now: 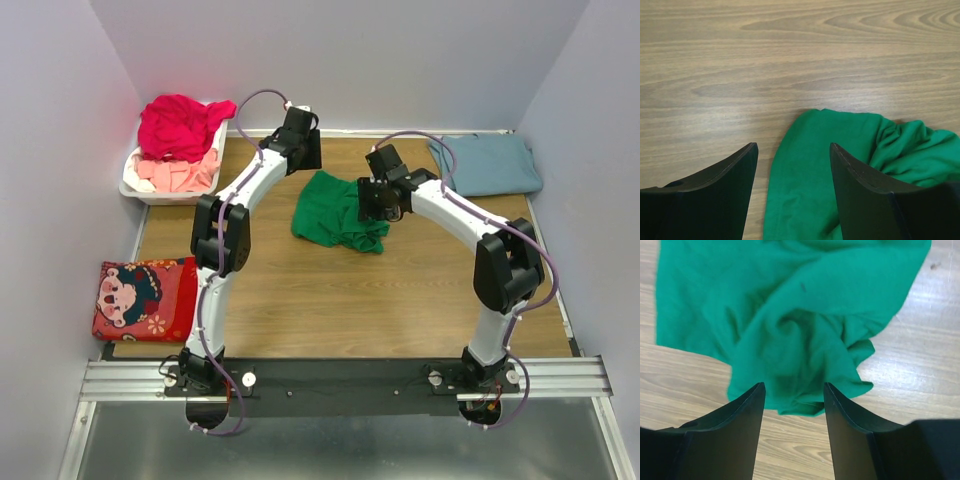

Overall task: Fold and stack the t-shirts
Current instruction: Flatten the tshirt out

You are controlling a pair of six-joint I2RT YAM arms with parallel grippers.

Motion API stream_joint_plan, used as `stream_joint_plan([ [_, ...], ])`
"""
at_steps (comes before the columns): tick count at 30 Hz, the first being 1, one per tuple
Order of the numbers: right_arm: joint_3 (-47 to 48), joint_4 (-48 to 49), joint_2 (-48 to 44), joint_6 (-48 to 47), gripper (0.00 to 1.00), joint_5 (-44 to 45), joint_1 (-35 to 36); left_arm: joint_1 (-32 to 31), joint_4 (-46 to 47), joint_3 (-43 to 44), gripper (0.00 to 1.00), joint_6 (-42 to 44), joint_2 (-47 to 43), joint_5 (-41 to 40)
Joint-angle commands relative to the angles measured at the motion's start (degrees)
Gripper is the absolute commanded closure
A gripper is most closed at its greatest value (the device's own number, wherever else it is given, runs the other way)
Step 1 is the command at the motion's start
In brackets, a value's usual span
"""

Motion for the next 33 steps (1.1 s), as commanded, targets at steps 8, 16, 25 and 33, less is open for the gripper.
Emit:
stream_joint_plan([
  [8, -4.43, 4.71, -0.37, 1.14, 0.48, -2.36, 0.37, 1.39, -0.79, 1.38, 0.33, -0.19, 2.17, 4.72],
  [16, -4.08, 6.39, 1.3, 0.35, 0.55, -6.66, 0.37, 1.65, -0.34, 0.24, 0.34, -0.81, 2.87, 4.72],
  [25, -3.99, 7.09, 2.53, 0.09, 0.68, -9.22, 0.37, 2.09, -0.17, 1.12, 0.34, -1.07, 4.54, 5.33],
  [33, -4.34, 6.92, 1.65, 0.53, 0.99, -8.44, 0.37, 2.09, -0.34, 2.26, 0.34, -0.99, 6.47, 5.78],
])
